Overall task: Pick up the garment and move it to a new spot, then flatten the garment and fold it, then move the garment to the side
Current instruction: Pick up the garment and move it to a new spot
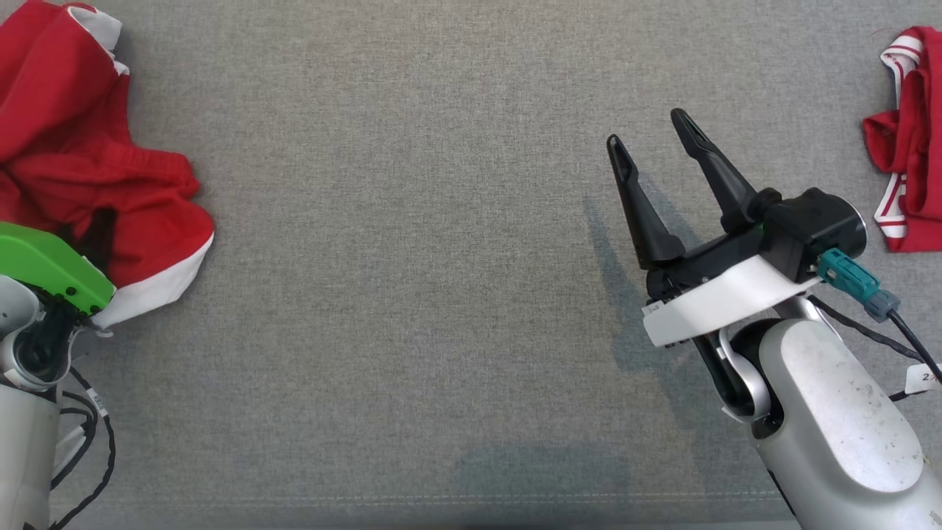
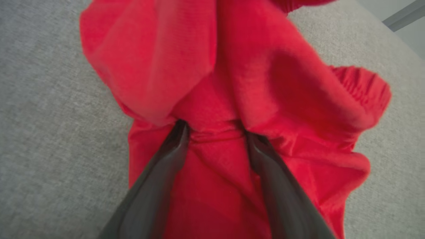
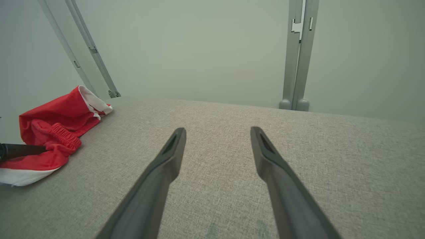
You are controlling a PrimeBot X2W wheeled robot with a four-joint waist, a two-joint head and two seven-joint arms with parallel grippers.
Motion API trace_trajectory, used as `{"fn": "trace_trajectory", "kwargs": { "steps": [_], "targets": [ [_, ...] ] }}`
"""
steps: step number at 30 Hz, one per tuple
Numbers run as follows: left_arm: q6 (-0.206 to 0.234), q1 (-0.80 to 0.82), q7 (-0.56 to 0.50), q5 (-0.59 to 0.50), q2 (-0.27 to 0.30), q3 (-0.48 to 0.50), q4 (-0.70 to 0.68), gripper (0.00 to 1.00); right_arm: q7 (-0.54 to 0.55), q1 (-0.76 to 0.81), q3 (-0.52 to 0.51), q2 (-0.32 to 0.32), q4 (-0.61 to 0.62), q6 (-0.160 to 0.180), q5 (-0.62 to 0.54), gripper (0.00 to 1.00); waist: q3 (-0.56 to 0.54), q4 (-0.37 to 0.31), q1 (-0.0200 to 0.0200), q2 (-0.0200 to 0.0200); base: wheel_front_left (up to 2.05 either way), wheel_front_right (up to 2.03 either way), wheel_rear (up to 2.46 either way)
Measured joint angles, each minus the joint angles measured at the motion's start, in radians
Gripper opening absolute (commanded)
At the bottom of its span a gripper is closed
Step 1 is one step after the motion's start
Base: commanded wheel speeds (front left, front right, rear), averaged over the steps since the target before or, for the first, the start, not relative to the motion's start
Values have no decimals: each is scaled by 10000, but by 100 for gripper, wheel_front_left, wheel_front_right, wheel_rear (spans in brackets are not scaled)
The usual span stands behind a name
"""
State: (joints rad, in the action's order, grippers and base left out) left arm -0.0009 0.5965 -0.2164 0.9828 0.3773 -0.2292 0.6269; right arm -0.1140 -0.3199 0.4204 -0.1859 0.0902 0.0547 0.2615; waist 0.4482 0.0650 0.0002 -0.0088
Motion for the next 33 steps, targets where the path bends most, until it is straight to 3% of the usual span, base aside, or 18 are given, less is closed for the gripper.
{"fn": "trace_trajectory", "kwargs": {
  "steps": [1, 2, 11, 17, 33],
  "targets": [
    [-69, 77, -44, 0, -27, -10, 94, 1, -8, 0, -2, 0, -35, 0, 0, 100, -27, 4, 0, 0, 0, 0, 0],
    [-90, 117, -44, 0, -58, -21, 163, 0, -12, 0, -2, 0, -73, 0, 0, 100, -60, 18, 0, 0, 0, 0, 0],
    [-700, 481, 481, -10, -303, -27, 397, 0, -359, -1, -71, 69, -472, -2, 8, 100, -479, 101, -1, 0, 0, 0, 0],
    [-1055, 1055, 905, -382, -552, -635, -224, 0, -771, 11, -410, 73, -871, 71, 192, 100, -971, 71, -1, 0, 0, 0, 0],
    [-1225, 911, 926, -1269, -1338, -2826, -1739, 0, -970, 899, -1026, -50, -1220, 100, 642, 100, -2559, -723, -2, 0, 0, 0, 0]
  ]
}}
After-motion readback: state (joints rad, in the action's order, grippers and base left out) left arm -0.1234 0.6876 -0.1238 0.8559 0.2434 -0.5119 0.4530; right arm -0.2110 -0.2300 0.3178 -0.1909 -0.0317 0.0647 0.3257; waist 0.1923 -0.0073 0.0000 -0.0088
